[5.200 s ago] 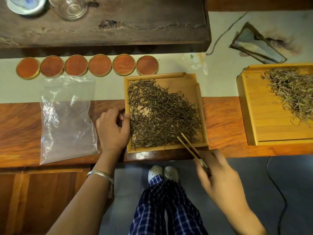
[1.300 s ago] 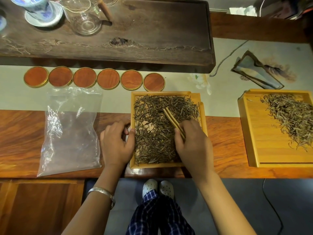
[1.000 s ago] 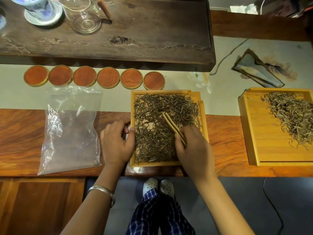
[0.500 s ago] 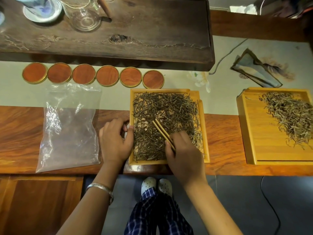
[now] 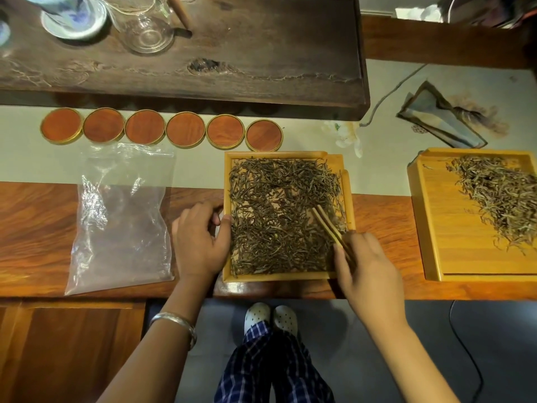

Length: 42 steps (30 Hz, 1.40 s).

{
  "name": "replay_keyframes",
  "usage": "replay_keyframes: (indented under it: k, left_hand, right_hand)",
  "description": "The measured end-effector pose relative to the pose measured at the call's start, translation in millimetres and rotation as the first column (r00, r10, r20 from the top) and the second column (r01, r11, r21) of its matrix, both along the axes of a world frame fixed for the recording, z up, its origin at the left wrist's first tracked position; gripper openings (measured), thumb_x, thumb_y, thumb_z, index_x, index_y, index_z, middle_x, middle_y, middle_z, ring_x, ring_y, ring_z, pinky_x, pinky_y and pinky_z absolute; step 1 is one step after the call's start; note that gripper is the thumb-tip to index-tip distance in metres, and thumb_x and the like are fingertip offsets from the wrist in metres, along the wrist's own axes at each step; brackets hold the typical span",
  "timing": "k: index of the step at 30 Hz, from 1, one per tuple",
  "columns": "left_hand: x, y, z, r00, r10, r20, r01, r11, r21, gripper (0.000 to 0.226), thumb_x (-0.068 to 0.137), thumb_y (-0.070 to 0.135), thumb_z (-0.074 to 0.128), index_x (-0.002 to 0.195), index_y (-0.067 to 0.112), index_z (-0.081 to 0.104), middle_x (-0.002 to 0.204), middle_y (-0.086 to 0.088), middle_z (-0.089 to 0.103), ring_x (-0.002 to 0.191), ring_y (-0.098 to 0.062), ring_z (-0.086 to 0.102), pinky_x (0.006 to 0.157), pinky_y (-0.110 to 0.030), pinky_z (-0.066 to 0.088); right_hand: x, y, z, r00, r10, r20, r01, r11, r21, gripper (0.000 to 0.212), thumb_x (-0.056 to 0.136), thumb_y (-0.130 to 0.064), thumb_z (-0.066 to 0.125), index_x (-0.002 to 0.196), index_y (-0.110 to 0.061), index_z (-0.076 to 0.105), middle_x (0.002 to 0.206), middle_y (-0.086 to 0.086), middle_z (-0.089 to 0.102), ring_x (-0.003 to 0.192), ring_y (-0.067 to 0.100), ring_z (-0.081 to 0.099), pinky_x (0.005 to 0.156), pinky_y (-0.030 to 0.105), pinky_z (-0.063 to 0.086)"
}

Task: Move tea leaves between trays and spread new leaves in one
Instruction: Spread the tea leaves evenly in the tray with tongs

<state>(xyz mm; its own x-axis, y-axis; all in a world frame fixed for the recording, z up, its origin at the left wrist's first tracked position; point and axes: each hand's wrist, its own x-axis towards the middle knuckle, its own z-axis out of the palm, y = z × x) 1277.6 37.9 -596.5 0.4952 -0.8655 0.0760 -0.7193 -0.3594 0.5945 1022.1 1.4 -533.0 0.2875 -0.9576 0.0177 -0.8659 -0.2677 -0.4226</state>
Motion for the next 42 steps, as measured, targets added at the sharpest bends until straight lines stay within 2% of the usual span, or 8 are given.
replay_keyframes:
  k: [7, 10, 14, 21, 26, 29, 34, 42]
  left_hand:
    - [-0.2, 0.4, -1.8, 1.0, 0.001, 0.0, -0.001, 1.0, -0.009, 0.018, 0.086, 0.033, 0.05, 0.073, 0.021, 0.045, 0.071, 0.004, 0.049, 0.069, -0.016, 0.04, 0.069, -0.031, 0.024]
    - [-1.2, -0.2, -0.8, 1.0, 0.012, 0.004, -0.012, 1.0, -0.006, 0.019, 0.086, 0.029, 0.053, 0.071, 0.021, 0.043, 0.069, 0.004, 0.048, 0.068, -0.015, 0.037, 0.068, -0.031, 0.022]
    - [-0.5, -0.2, -1.4, 1.0, 0.017, 0.009, -0.017, 1.0, 0.004, 0.021, 0.087, 0.029, 0.053, 0.071, 0.018, 0.045, 0.068, 0.002, 0.049, 0.067, -0.017, 0.039, 0.068, -0.031, 0.023]
    - [-0.3, -0.4, -2.7, 1.0, 0.019, 0.015, -0.019, 1.0, 0.011, 0.022, 0.088, 0.031, 0.052, 0.071, 0.019, 0.044, 0.068, 0.003, 0.049, 0.067, -0.015, 0.038, 0.068, -0.03, 0.02]
    - [0.5, -0.3, -4.0, 1.0, 0.015, 0.017, -0.015, 1.0, 0.008, 0.022, 0.088, 0.032, 0.05, 0.071, 0.019, 0.043, 0.068, 0.003, 0.048, 0.067, -0.015, 0.038, 0.067, -0.03, 0.021]
    - [0.6, -0.4, -4.9, 1.0, 0.014, 0.011, -0.014, 1.0, 0.011, 0.022, 0.088, 0.032, 0.051, 0.071, 0.02, 0.043, 0.068, 0.003, 0.048, 0.067, -0.015, 0.039, 0.067, -0.031, 0.022]
    - [0.9, 1.0, -4.6, 1.0, 0.006, 0.004, -0.006, 1.0, -0.008, 0.019, 0.088, 0.033, 0.05, 0.073, 0.028, 0.039, 0.069, 0.008, 0.045, 0.068, -0.013, 0.038, 0.069, -0.031, 0.024]
    - [-0.2, -0.2, -1.5, 1.0, 0.009, 0.009, -0.009, 1.0, 0.011, 0.022, 0.087, 0.032, 0.05, 0.072, 0.017, 0.046, 0.069, 0.002, 0.049, 0.067, -0.018, 0.041, 0.069, -0.032, 0.025]
  right_hand:
    - [-6.8, -8.5, 5.8, 0.999, -0.017, 0.044, 0.017, 1.0, -0.014, 0.013, 0.09, -0.02, 0.06, 0.095, -0.009, 0.06, 0.087, 0.006, 0.055, 0.067, 0.028, 0.059, 0.046, 0.035, 0.047]
    - [0.3, -29.6, 6.1, 0.999, -0.01, 0.046, 0.012, 0.998, -0.054, 0.011, 0.091, -0.019, 0.059, 0.094, -0.008, 0.059, 0.086, 0.005, 0.055, 0.065, 0.023, 0.055, 0.048, 0.027, 0.041]
    - [5.7, -53.1, 4.0, 1.0, -0.001, -0.017, 0.0, 0.997, -0.078, 0.012, 0.093, -0.019, 0.057, 0.093, -0.007, 0.058, 0.087, 0.006, 0.055, 0.063, 0.012, 0.045, 0.047, 0.012, 0.025]
    - [4.7, -61.6, 0.8, 0.999, 0.006, -0.036, -0.009, 0.995, -0.098, 0.014, 0.093, -0.021, 0.056, 0.091, -0.008, 0.055, 0.087, 0.007, 0.054, 0.064, 0.019, 0.052, 0.047, 0.02, 0.029]
    - [2.5, -59.1, -0.6, 0.999, -0.02, -0.048, 0.015, 0.996, -0.092, 0.013, 0.093, -0.019, 0.056, 0.09, -0.006, 0.055, 0.086, 0.009, 0.054, 0.064, 0.022, 0.052, 0.046, 0.013, 0.021]
    - [2.6, -60.2, 1.0, 0.999, -0.034, -0.036, 0.031, 0.995, -0.092, 0.014, 0.093, -0.019, 0.055, 0.091, -0.005, 0.056, 0.087, 0.01, 0.054, 0.064, 0.018, 0.047, 0.045, 0.015, 0.022]
    - [0.6, -53.4, 5.2, 0.999, -0.033, 0.014, 0.035, 0.995, -0.096, 0.013, 0.092, -0.018, 0.058, 0.092, -0.005, 0.057, 0.087, 0.009, 0.055, 0.065, 0.024, 0.054, 0.051, 0.026, 0.035]
    - [-0.4, -40.7, 3.5, 1.0, -0.004, 0.007, 0.004, 1.0, -0.001, 0.013, 0.091, -0.02, 0.058, 0.092, -0.006, 0.059, 0.084, 0.007, 0.054, 0.066, 0.024, 0.055, 0.052, 0.029, 0.04]
